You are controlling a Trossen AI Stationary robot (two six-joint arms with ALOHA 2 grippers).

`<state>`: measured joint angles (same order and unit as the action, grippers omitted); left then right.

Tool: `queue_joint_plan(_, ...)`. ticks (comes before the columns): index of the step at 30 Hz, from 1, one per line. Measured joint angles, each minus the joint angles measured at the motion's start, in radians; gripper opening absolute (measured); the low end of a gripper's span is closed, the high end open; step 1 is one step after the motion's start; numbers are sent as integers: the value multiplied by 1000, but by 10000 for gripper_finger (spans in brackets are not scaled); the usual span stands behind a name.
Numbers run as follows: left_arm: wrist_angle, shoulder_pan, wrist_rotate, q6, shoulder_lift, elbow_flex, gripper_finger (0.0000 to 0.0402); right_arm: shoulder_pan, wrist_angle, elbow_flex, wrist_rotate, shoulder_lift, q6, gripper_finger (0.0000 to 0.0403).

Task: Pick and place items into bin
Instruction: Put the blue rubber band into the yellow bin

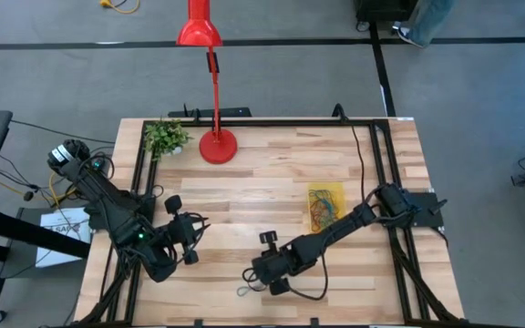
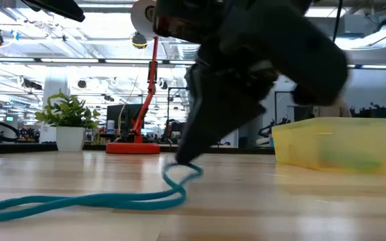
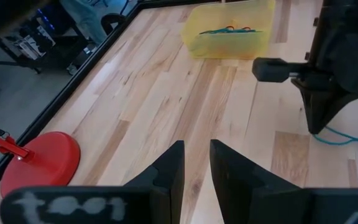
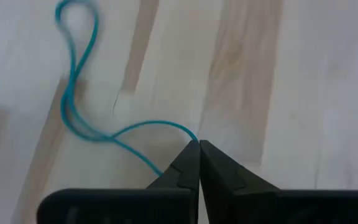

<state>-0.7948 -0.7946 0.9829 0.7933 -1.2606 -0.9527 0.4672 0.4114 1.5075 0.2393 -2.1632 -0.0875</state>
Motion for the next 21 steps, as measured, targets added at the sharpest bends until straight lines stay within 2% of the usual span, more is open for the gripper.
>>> queue_joint_plan(5, 0, 0, -2, 0, 0, 0, 67, 3, 80, 35, -3, 0, -17, 1)
queue_joint_plan(8, 0, 0, -2, 0, 0, 0, 67, 4, 198, 77, 9, 0, -17, 1)
queue_joint_plan(12, 0, 0, -8, 0, 0, 0, 67, 4, 531, 178, 134, 2, -53, 1)
queue_joint_plan(15, 0, 0, -9, 0, 0, 0, 67, 0, 821, 252, 259, 2, -184, 1)
queue_joint_plan(18, 0, 0, -9, -2, 0, 0, 67, -4, 1120, 306, 329, 2, -377, 0)
queue_joint_plan(19, 0, 0, -9, -6, 0, 0, 67, -4, 1177, 315, 342, 3, -439, 0)
queue_joint_plan(21, 0, 0, -9, -13, 0, 0, 67, -4, 1136, 305, 344, 18, -454, 0)
